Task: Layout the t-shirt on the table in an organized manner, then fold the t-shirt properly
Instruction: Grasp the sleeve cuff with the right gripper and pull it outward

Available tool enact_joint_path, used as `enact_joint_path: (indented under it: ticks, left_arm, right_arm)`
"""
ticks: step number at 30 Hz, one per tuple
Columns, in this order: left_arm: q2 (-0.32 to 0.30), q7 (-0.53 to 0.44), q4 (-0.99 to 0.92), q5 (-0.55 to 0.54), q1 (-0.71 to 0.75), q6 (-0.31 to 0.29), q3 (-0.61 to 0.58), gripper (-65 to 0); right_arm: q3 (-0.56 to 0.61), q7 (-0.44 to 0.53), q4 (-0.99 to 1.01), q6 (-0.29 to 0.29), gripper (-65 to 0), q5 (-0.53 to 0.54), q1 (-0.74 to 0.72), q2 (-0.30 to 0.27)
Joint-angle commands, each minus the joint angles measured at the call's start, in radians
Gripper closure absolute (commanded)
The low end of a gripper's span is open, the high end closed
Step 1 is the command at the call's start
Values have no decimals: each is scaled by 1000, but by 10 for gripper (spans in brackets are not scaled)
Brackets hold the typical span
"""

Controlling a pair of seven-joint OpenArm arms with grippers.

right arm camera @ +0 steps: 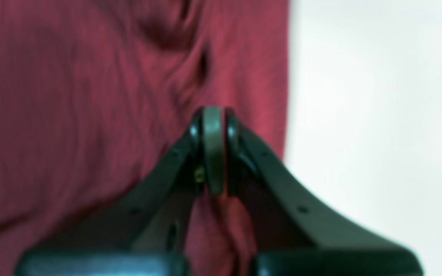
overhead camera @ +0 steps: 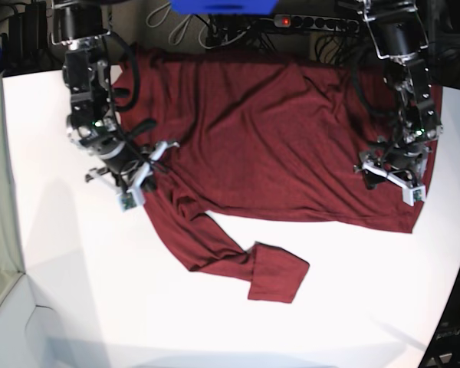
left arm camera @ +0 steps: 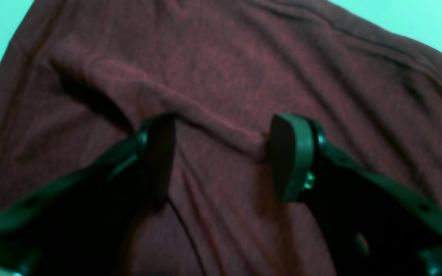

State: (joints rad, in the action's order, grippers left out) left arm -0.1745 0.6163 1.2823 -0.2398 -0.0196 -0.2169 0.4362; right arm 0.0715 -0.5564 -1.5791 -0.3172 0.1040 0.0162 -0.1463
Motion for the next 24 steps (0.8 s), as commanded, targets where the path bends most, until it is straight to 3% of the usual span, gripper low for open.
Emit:
enact_joint_path:
  ticks: [1, 9, 19, 24]
  left_arm:
    - [-7, 34, 1, 1, -1, 0, 0, -384]
    - [-7, 34, 13, -5, -1, 0, 2, -384]
    - [-7, 34, 13, -7, -10, 0, -1, -384]
    - [-6, 34, 7, -3, -23, 0, -1, -384]
  right_arm:
    - [0, 26, -31, -1, 0, 9, -28, 12]
    - [6, 26, 92, -1, 0, 3, -187, 96]
    - [6, 37, 576, -1, 0, 3, -494, 135]
    - [6, 40, 664, -1, -104, 3, -519, 135]
